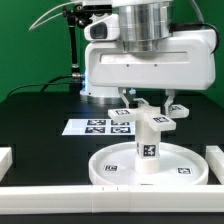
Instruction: Assemble round table
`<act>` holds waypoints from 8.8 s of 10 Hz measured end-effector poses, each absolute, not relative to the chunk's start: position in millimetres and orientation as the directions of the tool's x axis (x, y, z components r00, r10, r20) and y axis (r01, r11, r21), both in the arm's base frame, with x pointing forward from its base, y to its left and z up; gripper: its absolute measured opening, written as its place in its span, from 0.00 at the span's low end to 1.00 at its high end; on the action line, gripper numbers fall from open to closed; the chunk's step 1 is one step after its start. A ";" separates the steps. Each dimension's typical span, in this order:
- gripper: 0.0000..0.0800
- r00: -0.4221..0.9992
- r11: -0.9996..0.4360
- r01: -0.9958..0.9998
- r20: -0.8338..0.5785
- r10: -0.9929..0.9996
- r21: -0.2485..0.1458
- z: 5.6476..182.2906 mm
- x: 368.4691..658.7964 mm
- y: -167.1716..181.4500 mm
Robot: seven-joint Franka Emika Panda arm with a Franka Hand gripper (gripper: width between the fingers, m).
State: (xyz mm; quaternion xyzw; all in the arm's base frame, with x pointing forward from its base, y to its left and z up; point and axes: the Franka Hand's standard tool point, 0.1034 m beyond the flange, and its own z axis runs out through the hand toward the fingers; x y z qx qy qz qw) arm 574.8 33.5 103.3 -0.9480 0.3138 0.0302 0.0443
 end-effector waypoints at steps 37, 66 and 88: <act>0.81 0.974 -0.971 0.228 0.017 0.227 -0.072 118.2 590.5 60.0; 0.81 -0.066 0.065 0.998 -0.038 0.997 -0.018 99.9 574.9 43.6; 0.56 0.936 -0.936 0.351 -0.026 0.352 -0.039 99.7 574.2 31.2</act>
Offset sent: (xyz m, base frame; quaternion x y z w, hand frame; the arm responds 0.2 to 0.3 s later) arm -0.0047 -0.0031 -0.0035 0.0263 -0.0056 0.2389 0.9707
